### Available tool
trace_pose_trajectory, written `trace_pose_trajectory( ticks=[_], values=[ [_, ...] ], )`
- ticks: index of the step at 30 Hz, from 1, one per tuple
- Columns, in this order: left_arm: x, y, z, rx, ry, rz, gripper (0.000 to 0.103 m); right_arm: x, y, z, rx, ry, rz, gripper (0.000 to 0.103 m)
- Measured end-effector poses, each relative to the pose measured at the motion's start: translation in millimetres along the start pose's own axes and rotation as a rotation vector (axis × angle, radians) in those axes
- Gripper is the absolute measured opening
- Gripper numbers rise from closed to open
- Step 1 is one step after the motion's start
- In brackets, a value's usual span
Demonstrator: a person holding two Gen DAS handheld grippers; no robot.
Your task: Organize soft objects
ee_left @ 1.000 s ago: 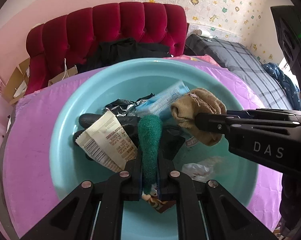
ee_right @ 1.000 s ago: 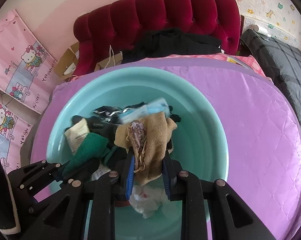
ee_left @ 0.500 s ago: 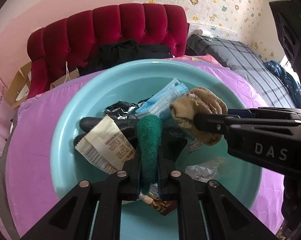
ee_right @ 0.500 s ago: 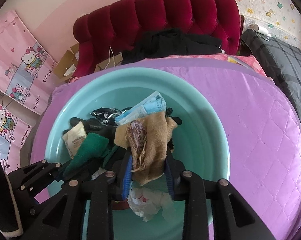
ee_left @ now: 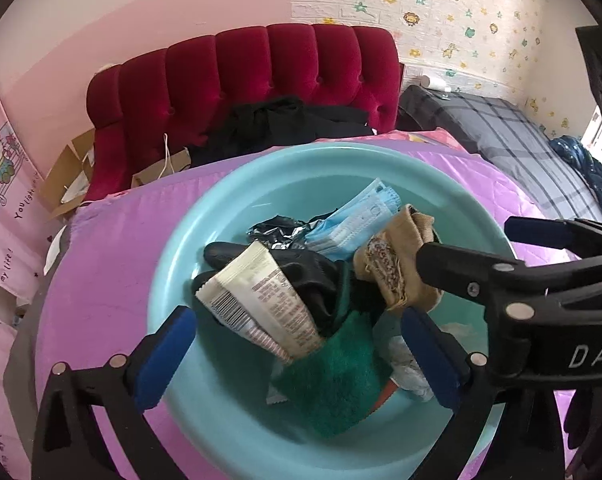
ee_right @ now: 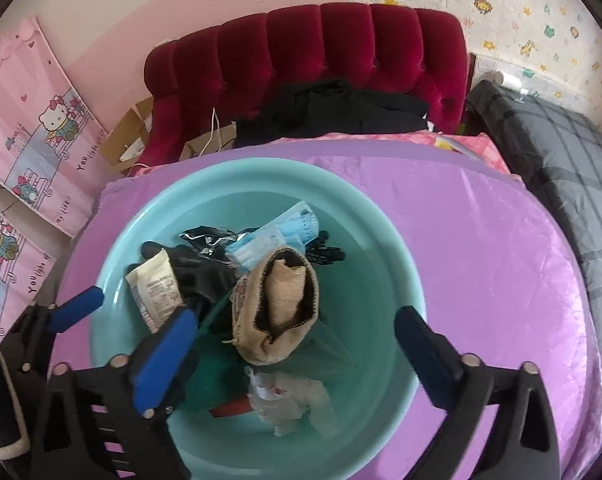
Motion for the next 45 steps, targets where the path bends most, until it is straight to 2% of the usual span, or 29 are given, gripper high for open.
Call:
trace_pose_trajectory(
  ticks=[8,22,29,38,45],
  values=[
    [-12,-11,-13,0.044,-0.021,0.009,0.103,-6,-4,-9,-0.022,0.0,-0.03,0.103],
    [-29,-27,-75,0.069,-0.018,-0.03,0.103,-31,-27,-59,-0.03,-0.001,-0.051,0.103],
    [-48,-30,-111,0.077,0.007,-0.056,0.103,-57,-43,-88,-0.046,-0.004,-0.088,0.103],
    [-80,-29,-150,0.097,0.031,-0.077,0.103,-94,-64,-118,-0.025,0.017,-0.113,0.103],
    [-101,-27,-164,0.101,0.045,-0.072,0.103,-121,-76,-136,-0.021,0.052,-0.12,0.103]
  ],
)
Point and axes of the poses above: each gripper's, at about its wrist camera, not at the fingertips, and z roughly the way its jaws point, y to its right, x to its top, the point moved 10 cm from there along z, roughly the way its jaws point, and after that the axes turned 15 degrees about x, right-handed, at the moved point
